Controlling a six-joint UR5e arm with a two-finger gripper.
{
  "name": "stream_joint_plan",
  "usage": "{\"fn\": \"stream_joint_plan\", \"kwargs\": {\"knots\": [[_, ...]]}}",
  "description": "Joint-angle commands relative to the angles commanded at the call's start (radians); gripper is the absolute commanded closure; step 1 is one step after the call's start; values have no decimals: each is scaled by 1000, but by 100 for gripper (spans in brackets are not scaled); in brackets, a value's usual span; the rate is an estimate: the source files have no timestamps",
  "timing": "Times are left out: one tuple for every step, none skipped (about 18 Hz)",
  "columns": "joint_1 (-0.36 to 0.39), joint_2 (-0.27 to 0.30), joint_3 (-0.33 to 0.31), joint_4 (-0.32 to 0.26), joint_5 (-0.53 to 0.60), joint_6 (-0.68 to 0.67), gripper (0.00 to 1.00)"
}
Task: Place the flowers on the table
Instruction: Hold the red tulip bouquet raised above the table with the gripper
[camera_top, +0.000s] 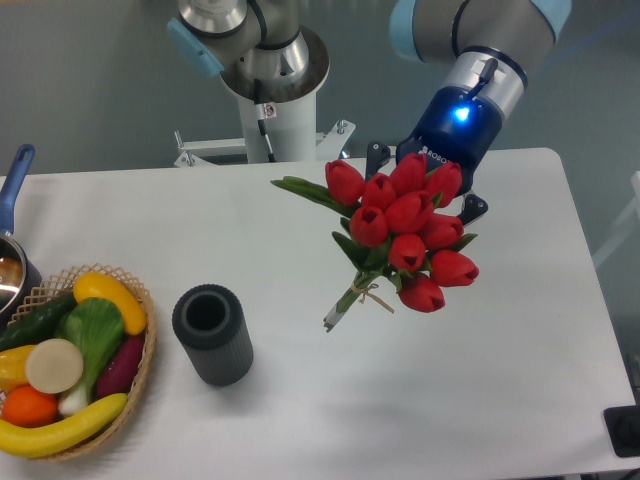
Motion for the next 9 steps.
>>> {"fn": "stream_joint_plan", "kwargs": {"knots": [[-3, 3, 0, 0, 0, 0, 63], [-3, 3, 5, -2, 0, -2, 63], [-3, 3, 3, -2, 0, 0, 63], [-3, 5, -1, -2, 0, 2, 63], [-2, 6, -3, -2, 3, 0, 63], [-2, 8, -5, -2, 6, -2, 63], [0, 11, -5, -2, 12, -2, 63], [0, 18, -8, -2, 23, -2, 63], [-2, 21, -8, -2, 50, -2, 63]]}}
